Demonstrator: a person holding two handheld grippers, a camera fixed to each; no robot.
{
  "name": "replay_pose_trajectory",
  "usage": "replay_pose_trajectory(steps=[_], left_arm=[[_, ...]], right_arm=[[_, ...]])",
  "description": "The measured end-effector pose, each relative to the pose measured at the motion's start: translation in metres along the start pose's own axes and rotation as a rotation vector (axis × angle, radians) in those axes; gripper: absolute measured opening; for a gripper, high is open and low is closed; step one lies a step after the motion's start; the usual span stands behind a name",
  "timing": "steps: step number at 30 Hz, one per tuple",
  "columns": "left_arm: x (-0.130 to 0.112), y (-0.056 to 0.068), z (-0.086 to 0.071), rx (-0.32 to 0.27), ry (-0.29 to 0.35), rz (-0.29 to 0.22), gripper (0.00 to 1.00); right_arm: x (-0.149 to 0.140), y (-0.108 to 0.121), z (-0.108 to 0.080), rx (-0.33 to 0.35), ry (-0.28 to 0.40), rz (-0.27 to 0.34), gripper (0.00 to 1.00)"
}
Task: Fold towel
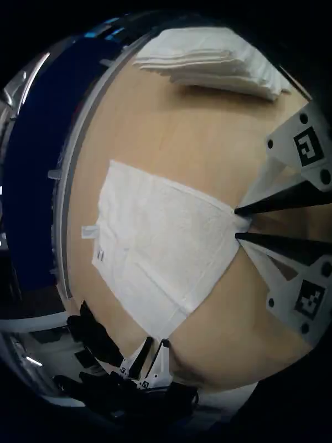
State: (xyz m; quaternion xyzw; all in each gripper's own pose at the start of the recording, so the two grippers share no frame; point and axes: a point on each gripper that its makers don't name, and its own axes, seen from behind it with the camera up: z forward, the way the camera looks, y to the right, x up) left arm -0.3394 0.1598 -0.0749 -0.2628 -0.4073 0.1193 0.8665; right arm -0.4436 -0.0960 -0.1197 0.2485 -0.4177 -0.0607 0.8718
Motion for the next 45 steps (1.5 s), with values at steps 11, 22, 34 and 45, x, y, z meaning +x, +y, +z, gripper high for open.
replay_pose_trajectory(steps=[11, 22, 34, 45], left_arm=[[0.000, -0.012, 0.002, 0.053, -0.006, -0.001, 0.15], [0.003, -0.008, -0.006, 0.045, 0.003, -0.015, 0.09], [0.022, -0.007, -0.030, 0.052, 0.035, -0.052, 0.09], [0.033, 0.004, -0.070, 0.035, 0.038, -0.104, 0.09]], right_arm=[[0.000, -0.008, -0.002, 0.011, -0.001, 0.001, 0.15], [0.011, -0.011, -0.011, 0.012, 0.020, 0.023, 0.13], [0.036, -0.015, -0.040, 0.008, 0.065, 0.030, 0.12], [0.055, -0.029, -0.090, 0.013, 0.103, 0.019, 0.12]])
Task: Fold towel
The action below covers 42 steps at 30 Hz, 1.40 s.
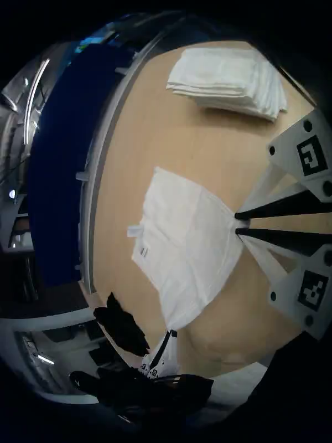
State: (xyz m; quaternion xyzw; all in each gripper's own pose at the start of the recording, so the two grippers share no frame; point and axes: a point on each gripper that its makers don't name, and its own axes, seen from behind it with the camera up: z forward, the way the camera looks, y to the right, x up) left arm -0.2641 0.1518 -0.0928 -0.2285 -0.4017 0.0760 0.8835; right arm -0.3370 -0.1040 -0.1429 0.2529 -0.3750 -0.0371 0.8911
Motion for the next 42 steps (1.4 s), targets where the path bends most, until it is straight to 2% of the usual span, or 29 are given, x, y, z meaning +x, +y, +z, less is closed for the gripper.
replay_pose_trajectory(steps=[11, 18, 23, 29, 35, 42], left_arm=[[0.006, 0.014, -0.039, -0.027, -0.004, -0.069, 0.09], [0.003, 0.015, -0.040, -0.027, -0.008, -0.103, 0.09], [0.007, 0.012, -0.035, -0.021, -0.017, -0.117, 0.09], [0.019, 0.006, -0.022, -0.026, -0.035, -0.168, 0.09], [0.040, -0.009, 0.001, -0.019, -0.035, -0.212, 0.09], [0.061, -0.030, 0.031, -0.010, -0.054, -0.238, 0.09]], right_arm=[[0.018, -0.016, -0.041, 0.014, 0.018, -0.005, 0.12], [0.016, -0.017, -0.043, 0.013, 0.010, 0.006, 0.12], [0.017, -0.010, -0.036, 0.002, 0.004, 0.005, 0.12], [0.025, 0.007, -0.018, -0.016, 0.000, 0.003, 0.12], [0.043, 0.029, 0.008, -0.039, 0.001, 0.003, 0.12], [0.063, 0.054, 0.045, -0.053, 0.001, 0.012, 0.12]])
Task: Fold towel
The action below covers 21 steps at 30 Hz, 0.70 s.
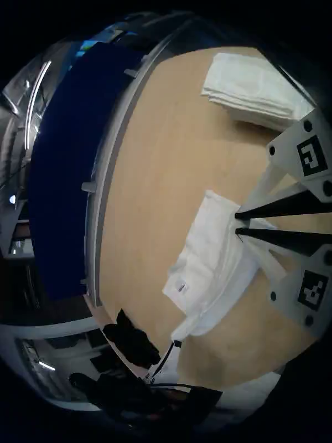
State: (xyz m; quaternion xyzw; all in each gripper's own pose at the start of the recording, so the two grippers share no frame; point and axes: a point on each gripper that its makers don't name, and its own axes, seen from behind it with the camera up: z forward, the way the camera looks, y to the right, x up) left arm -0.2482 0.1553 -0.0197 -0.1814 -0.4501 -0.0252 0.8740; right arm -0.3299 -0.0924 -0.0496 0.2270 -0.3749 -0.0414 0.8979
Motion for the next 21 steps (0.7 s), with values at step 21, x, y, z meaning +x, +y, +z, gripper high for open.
replay_pose_trajectory(steps=[21], left_arm=[[0.013, -0.026, 0.065, 0.018, -0.058, 0.048, 0.11]], right_arm=[[0.001, 0.032, 0.054, -0.046, -0.050, 0.068, 0.12]])
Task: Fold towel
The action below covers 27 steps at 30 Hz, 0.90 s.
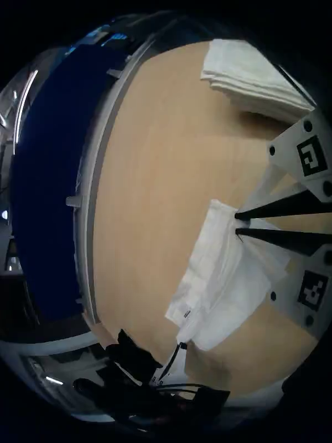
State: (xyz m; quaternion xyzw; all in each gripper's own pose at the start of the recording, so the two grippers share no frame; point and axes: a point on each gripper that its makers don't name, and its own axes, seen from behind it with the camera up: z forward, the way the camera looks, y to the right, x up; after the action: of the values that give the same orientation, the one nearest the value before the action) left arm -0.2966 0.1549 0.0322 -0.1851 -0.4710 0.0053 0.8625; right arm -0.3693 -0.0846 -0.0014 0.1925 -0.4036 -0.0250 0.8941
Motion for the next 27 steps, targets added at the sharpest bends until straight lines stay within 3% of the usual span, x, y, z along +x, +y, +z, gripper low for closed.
replay_pose_trajectory(steps=[8, 10, 12, 16, 18, 27], left_arm=[[0.008, -0.016, 0.018, 0.058, 0.014, -0.015, 0.26], [0.009, -0.021, 0.020, 0.074, 0.016, -0.016, 0.37], [0.010, -0.025, 0.021, 0.089, 0.020, -0.017, 0.49], [0.013, -0.034, 0.019, 0.109, 0.039, -0.019, 0.81], [0.016, -0.038, 0.017, 0.116, 0.053, -0.021, 0.91], [0.022, -0.045, 0.002, 0.122, 0.092, -0.044, 0.92]], right_arm=[[0.003, 0.011, 0.021, -0.056, -0.011, 0.021, 0.17], [0.004, 0.014, 0.023, -0.072, -0.007, 0.033, 0.23], [0.007, 0.017, 0.024, -0.090, 0.000, 0.044, 0.35], [0.012, 0.025, 0.019, -0.124, 0.020, 0.055, 0.47], [0.014, 0.028, 0.015, -0.138, 0.027, 0.058, 0.50], [0.009, 0.028, 0.000, -0.137, 0.037, 0.064, 0.79]])
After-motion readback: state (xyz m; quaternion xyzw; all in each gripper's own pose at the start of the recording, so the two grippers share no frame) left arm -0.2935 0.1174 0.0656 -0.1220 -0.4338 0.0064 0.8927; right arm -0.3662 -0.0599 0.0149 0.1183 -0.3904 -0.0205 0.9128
